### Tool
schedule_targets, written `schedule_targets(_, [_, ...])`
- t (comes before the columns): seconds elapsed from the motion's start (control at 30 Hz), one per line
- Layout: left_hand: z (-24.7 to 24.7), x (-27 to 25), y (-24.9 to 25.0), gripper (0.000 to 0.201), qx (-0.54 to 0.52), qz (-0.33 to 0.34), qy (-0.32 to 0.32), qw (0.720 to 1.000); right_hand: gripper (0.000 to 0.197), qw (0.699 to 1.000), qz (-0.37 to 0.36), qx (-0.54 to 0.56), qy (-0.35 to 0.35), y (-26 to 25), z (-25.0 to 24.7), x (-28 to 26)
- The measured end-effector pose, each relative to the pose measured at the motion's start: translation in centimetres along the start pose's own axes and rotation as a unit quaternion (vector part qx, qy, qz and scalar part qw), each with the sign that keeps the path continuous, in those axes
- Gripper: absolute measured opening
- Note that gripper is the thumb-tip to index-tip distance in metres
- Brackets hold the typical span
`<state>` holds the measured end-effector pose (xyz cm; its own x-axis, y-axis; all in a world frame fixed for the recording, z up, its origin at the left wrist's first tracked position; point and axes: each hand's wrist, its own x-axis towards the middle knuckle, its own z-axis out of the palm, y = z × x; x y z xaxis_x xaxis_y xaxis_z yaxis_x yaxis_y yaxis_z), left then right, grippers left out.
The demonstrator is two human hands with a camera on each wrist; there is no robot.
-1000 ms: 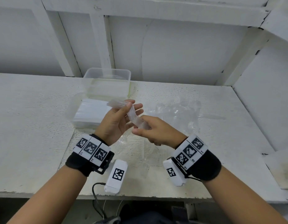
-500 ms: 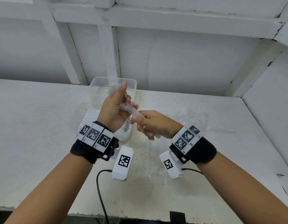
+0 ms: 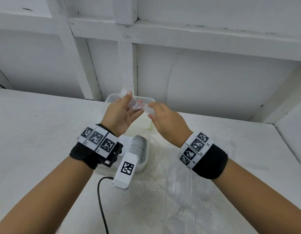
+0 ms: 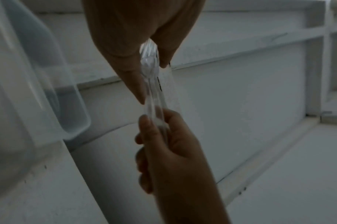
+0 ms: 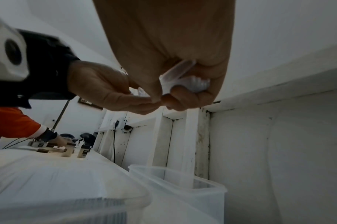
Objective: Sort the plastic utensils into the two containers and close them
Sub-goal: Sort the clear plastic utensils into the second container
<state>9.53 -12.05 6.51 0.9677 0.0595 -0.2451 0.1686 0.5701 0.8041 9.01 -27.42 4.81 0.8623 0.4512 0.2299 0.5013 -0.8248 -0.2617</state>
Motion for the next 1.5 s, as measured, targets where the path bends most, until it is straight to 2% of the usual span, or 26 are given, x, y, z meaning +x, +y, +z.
schedule_targets(0.1, [-0.8,2.0,0.9,0.025,0.055,0.012,0.021,0.998,0.044,0.999,0.004,0.04,-0.031,0.2,0.0,2.2])
schedule_targets(0.27, [-1.8,4.7,2.2,0.029,0.073,0.003,0.039,0.997,0.037,0.995,0.005,0.077,-0.06,0.4,0.6,5.8])
schedule_targets(0.37, [-2.4,5.9,2.8,0.03,0.1,-0.021,0.042,0.994,0.033,0.988,0.039,0.122,-0.09,0.6,1.0,7.7])
schedule_targets(0.43, [-3.0,6.7,3.4,0.03,0.154,-0.046,0.039,0.986,0.034,0.982,0.062,0.144,-0.105,0.8,1.3,8.8])
schedule_targets(0.5, [-3.8,7.5,4.2,0.035,0.244,-0.072,0.039,0.966,0.034,0.982,0.071,0.135,-0.115,1.0,1.7,9.8])
schedule_targets(0.6, [-5.5,8.7,6.0,0.036,0.388,-0.076,0.058,0.917,0.037,0.976,0.081,0.12,-0.161,1.2,2.3,11.3])
schedule_targets(0.7, [-7.2,9.9,7.6,0.03,0.567,-0.044,0.068,0.82,0.038,0.97,0.072,0.075,-0.218,1.4,3.4,13.1])
schedule_targets(0.77, [-8.3,10.7,8.1,0.028,0.647,-0.042,0.079,0.757,0.036,0.964,0.049,0.022,-0.26,1.4,4.6,14.1])
schedule_targets(0.83, [-9.3,11.4,8.1,0.032,0.701,-0.066,0.081,0.706,0.036,0.955,0.029,-0.018,-0.296,1.2,6.0,14.9])
schedule_targets(0.87, [-9.7,11.7,8.0,0.033,0.715,-0.08,0.08,0.69,0.037,0.951,0.024,-0.03,-0.308,1.2,6.8,15.1])
schedule_targets(0.93, [-10.2,12.1,7.3,0.034,0.714,-0.11,0.071,0.688,0.038,0.946,0.027,-0.05,-0.32,1.2,8.1,15.5])
schedule_targets(1.07, [-10.3,12.5,6.0,0.031,0.668,-0.157,0.05,0.725,0.039,0.936,0.03,-0.099,-0.336,1.5,9.9,15.8])
schedule_targets(1.17, [-10.3,12.5,5.6,0.027,0.652,-0.168,0.04,0.738,0.048,0.937,0.034,-0.105,-0.332,1.8,10.3,15.8])
schedule_targets(1.23, [-10.2,12.7,5.5,0.025,0.648,-0.168,0.044,0.742,0.051,0.944,0.045,-0.059,-0.321,1.7,10.1,15.6])
schedule_targets(1.3, [-10.1,12.8,5.4,0.022,0.638,-0.168,0.056,0.749,0.042,0.948,0.051,0.002,-0.313,1.5,9.7,15.6])
schedule_targets(1.4, [-10.2,13.0,5.3,0.023,0.625,-0.165,0.062,0.76,0.031,0.94,0.048,0.082,-0.328,1.1,9.3,15.3])
schedule_targets(1.5, [-10.4,13.0,5.3,0.023,0.625,-0.163,0.064,0.761,0.03,0.935,0.04,0.104,-0.336,0.7,8.9,14.9])
